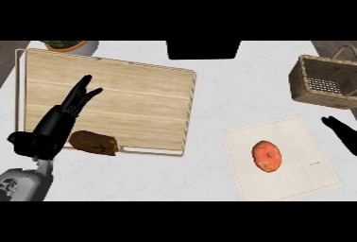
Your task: Pick the squash from the placemat and place it in the basket
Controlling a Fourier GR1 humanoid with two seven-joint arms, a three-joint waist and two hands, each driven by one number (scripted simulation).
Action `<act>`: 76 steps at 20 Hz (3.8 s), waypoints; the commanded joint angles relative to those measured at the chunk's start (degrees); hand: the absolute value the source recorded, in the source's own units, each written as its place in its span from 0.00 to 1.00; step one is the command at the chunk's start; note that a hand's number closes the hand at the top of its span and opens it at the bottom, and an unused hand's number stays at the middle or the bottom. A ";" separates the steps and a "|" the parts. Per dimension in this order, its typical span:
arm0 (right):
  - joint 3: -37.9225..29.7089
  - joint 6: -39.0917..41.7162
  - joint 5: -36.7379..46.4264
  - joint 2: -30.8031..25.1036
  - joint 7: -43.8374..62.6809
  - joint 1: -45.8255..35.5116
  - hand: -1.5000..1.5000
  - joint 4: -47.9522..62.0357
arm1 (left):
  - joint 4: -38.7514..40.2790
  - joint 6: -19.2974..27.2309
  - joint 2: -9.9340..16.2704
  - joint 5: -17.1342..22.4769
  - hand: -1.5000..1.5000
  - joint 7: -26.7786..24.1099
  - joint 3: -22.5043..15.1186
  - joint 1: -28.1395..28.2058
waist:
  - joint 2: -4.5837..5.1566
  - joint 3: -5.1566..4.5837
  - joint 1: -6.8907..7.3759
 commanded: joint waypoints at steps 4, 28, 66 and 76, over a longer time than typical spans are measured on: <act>-8.48 4.04 -0.57 1.94 0.91 10.96 0.00 -8.67 | -5.66 -3.58 1.72 2.04 0.50 3.53 4.44 1.62 | 0.11 0.22 0.66; 0.70 -9.00 29.92 28.06 -27.20 6.21 0.00 24.39 | -4.37 -5.65 -8.38 -8.22 0.50 3.24 5.06 1.75 | 0.32 0.20 1.29; -3.07 -1.31 42.28 39.73 -29.68 2.28 0.00 34.57 | -3.83 -12.88 -13.43 -12.99 0.50 6.27 12.73 -1.30 | 0.32 0.19 1.12; -6.53 -4.03 40.72 39.81 -38.32 0.48 0.00 47.05 | -0.67 -11.83 -16.53 -15.42 0.50 3.60 11.81 -2.27 | 0.35 0.20 1.17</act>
